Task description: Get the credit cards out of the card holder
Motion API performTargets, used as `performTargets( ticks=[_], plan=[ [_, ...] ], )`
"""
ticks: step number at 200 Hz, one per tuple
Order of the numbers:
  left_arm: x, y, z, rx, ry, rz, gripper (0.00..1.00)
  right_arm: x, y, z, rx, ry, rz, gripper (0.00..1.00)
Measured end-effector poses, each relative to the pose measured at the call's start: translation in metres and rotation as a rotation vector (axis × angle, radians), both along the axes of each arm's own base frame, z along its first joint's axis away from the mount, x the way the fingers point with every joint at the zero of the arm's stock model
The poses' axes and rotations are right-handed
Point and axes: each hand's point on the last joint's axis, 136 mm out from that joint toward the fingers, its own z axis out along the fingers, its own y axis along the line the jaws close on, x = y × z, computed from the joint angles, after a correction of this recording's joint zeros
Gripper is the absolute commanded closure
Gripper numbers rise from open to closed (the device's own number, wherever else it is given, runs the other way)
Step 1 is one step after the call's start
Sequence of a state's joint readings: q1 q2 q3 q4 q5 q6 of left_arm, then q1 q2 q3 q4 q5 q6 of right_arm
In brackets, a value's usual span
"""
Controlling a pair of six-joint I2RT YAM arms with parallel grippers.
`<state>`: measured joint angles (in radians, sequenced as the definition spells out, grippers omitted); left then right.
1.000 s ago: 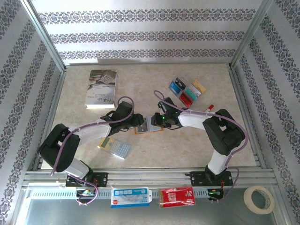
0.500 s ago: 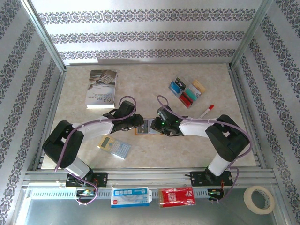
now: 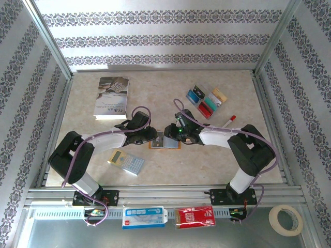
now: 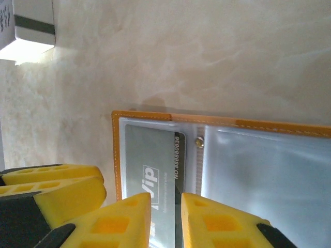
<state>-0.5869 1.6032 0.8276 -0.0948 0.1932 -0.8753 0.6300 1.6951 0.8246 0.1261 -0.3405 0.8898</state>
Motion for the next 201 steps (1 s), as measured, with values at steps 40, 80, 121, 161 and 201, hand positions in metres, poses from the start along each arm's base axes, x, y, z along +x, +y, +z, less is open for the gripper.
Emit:
performTargets(
  ticks=[40, 80, 121, 161, 201],
  plan=[
    [-0.001, 0.001, -0.008, 0.010, 0.019, 0.003, 0.73, -0.005, 0.007, -0.011, 0.004, 0.032, 0.054, 0.83],
    [0.000, 0.000, -0.006, 0.007, 0.015, 0.003, 0.78, -0.002, 0.011, -0.013, -0.003, 0.037, 0.072, 0.86],
    [0.001, -0.001, -0.008, 0.010, 0.020, 0.003, 0.78, -0.005, 0.009, -0.020, -0.018, 0.055, 0.080, 0.86],
    [0.000, 0.000, -0.015, 0.021, 0.036, 0.003, 0.79, -0.006, 0.008, -0.024, -0.025, 0.066, 0.080, 0.86],
    [0.000, 0.000, -0.019, 0.026, 0.044, 0.003, 0.82, -0.003, 0.006, -0.023, -0.024, 0.065, 0.070, 0.86]
  ],
)
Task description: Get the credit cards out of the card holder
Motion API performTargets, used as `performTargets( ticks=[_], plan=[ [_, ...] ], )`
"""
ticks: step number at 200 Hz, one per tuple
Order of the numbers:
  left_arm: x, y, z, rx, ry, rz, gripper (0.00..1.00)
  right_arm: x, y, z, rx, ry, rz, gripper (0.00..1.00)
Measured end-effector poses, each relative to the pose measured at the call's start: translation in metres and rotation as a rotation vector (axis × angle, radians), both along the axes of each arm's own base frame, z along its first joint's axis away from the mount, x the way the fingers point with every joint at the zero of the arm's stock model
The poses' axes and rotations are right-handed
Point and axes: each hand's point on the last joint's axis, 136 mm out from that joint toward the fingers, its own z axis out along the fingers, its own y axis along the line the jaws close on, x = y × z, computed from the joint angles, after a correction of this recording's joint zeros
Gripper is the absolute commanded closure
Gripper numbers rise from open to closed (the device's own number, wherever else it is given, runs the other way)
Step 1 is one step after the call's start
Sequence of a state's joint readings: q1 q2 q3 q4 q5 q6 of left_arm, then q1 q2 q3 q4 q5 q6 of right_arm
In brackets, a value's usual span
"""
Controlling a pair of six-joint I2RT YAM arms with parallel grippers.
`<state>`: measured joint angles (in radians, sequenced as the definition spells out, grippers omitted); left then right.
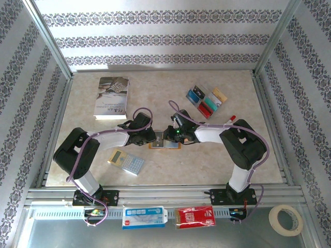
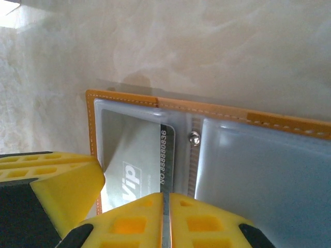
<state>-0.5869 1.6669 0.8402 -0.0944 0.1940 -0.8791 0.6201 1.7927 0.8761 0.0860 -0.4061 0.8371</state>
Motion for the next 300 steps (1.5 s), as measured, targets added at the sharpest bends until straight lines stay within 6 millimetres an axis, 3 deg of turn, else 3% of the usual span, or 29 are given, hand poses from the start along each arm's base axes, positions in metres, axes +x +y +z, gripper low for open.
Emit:
performTargets(
  ticks=[108, 300],
  plan=[
    [0.0006, 0.0005, -0.0010, 0.006, 0.002, 0.002, 0.85, 0.0028, -0.0020, -0.0032, 0.011, 0.009, 0.001, 0.81],
    [-0.0005, 0.0013, -0.0010, 0.013, 0.011, 0.001, 0.85, -0.0001, 0.0049, -0.0062, 0.042, 0.026, 0.034, 0.85]
  ],
)
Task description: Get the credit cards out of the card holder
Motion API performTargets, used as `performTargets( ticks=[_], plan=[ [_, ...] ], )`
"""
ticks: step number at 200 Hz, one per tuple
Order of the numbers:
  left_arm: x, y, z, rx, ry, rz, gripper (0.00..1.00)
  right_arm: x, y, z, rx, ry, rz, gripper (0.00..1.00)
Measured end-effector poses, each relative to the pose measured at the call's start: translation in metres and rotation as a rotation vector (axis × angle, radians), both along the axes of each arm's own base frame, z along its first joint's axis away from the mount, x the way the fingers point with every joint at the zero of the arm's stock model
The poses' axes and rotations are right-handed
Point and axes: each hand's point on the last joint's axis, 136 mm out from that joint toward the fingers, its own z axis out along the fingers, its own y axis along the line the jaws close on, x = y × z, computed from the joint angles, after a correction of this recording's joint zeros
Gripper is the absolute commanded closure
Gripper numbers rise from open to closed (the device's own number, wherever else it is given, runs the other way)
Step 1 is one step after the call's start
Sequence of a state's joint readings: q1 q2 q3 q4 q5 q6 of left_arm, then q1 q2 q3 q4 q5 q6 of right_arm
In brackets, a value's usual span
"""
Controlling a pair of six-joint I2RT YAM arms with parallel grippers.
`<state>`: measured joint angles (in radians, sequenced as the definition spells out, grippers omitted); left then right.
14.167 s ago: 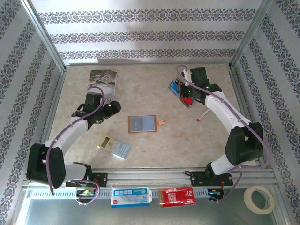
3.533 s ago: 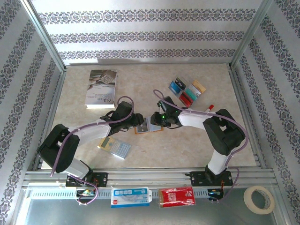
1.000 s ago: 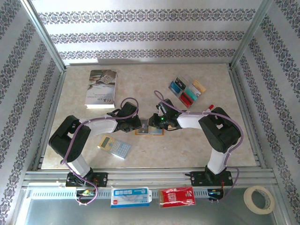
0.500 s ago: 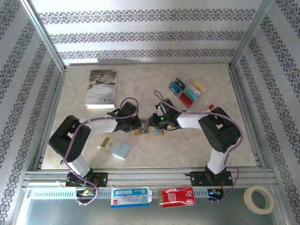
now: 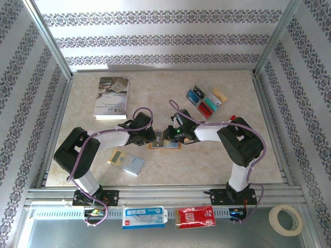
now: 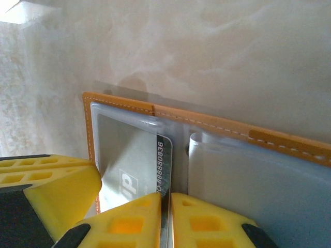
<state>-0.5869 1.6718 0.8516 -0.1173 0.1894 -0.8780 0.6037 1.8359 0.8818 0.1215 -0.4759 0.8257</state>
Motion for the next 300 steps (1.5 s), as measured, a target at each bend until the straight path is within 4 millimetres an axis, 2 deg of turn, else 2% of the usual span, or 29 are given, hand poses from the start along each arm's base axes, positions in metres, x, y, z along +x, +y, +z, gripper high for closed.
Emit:
performTargets(
  ticks=[74, 105, 141, 204, 236, 267, 300],
  plan=[
    [0.000, 0.000, -0.001, 0.001, 0.002, 0.000, 0.85, 0.000, 0.004, 0.002, 0.031, 0.005, 0.019, 0.85],
    [0.000, 0.000, -0.001, 0.002, 0.002, 0.000, 0.85, 0.001, 0.004, 0.002, 0.034, 0.003, 0.017, 0.90],
    [0.000, 0.000, -0.001, 0.002, 0.002, 0.000, 0.81, 0.003, 0.002, 0.002, 0.034, -0.001, 0.013, 0.92],
    [0.000, 0.001, -0.001, 0.004, -0.001, 0.002, 0.79, 0.011, -0.016, 0.005, 0.014, -0.026, -0.021, 0.92],
    [0.001, 0.000, 0.000, 0.003, -0.003, 0.002, 0.79, 0.011, -0.017, 0.004, 0.004, -0.031, -0.021, 0.93],
    [0.002, -0.001, 0.004, 0.002, -0.013, -0.008, 0.79, 0.011, -0.017, 0.004, 0.003, -0.033, -0.019, 0.93],
    [0.006, -0.009, 0.022, -0.049, -0.049, -0.026, 0.80, 0.011, -0.017, 0.004, 0.003, -0.033, -0.019, 0.93]
  ],
)
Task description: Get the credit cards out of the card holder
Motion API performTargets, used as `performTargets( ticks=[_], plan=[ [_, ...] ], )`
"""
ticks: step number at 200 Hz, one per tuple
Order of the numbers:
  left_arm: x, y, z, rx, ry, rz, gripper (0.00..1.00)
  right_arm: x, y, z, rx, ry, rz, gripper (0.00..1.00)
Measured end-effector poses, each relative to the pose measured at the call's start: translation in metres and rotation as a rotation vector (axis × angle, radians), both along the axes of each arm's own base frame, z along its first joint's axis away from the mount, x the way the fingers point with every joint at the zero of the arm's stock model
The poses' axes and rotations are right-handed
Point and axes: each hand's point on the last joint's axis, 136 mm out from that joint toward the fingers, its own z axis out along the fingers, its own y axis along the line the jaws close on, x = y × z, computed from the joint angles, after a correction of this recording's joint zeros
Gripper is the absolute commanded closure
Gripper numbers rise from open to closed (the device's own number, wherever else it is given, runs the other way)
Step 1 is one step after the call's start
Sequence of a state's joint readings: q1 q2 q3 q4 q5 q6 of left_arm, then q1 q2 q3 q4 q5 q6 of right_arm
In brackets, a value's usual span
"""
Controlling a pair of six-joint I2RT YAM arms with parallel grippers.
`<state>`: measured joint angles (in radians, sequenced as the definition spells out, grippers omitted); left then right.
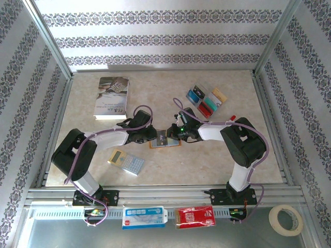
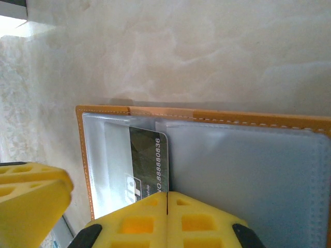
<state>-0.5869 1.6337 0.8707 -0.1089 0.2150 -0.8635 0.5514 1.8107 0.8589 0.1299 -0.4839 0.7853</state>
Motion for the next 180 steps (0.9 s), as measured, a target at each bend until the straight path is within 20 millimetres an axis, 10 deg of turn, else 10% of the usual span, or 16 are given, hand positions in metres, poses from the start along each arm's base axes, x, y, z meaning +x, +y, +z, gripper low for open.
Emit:
performTargets(
  ticks=[180],
  plan=[
    [0.001, -0.009, -0.024, -0.035, 0.037, -0.002, 0.83, 0.001, 0.004, 0.011, 0.099, -0.015, 0.021, 0.82]
  ],
)
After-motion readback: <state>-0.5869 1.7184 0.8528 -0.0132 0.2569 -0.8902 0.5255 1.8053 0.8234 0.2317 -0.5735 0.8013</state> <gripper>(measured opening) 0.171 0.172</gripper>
